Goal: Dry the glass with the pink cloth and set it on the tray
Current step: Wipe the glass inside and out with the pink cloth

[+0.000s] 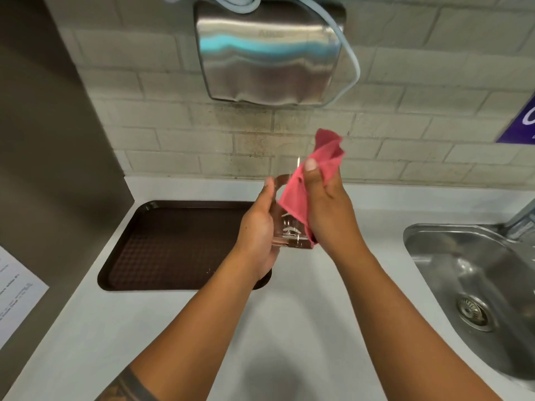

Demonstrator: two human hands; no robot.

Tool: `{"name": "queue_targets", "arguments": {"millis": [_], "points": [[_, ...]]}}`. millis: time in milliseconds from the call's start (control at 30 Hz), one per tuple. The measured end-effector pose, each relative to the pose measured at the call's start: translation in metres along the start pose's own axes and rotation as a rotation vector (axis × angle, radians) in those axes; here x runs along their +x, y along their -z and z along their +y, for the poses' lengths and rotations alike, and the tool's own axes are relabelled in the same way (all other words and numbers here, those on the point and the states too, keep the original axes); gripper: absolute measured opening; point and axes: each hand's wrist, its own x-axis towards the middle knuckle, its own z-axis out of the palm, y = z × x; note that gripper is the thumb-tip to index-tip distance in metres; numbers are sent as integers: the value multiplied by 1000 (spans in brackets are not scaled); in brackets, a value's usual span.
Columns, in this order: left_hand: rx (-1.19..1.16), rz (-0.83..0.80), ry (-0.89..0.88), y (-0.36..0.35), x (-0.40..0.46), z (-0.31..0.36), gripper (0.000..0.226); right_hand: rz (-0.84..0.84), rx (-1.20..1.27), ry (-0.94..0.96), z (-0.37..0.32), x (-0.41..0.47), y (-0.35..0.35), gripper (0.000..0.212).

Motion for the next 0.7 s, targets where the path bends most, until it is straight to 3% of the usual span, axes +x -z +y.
{"name": "queue_targets", "arguments": {"millis": [133,267,367,533,633,700], "points": [[36,1,-61,4,0,8,58,-57,148,-157,26,-30,-11,63],[76,20,-40,6,0,0,56,-34,263,-197,37,-47,-19,53],[78,77,-29,8,3,-6,55,-54,288,-135,41,-48,-20,70],[133,132,-39,1,6,-6,45,7,270,-64,38,-42,-19,81],[394,287,-179,-1,9,-6,26,124,192,-53,37,-40,-21,63],[449,303,-246,-2,7,-4,24,203,87,-19,38,-40,-22,50]]}}
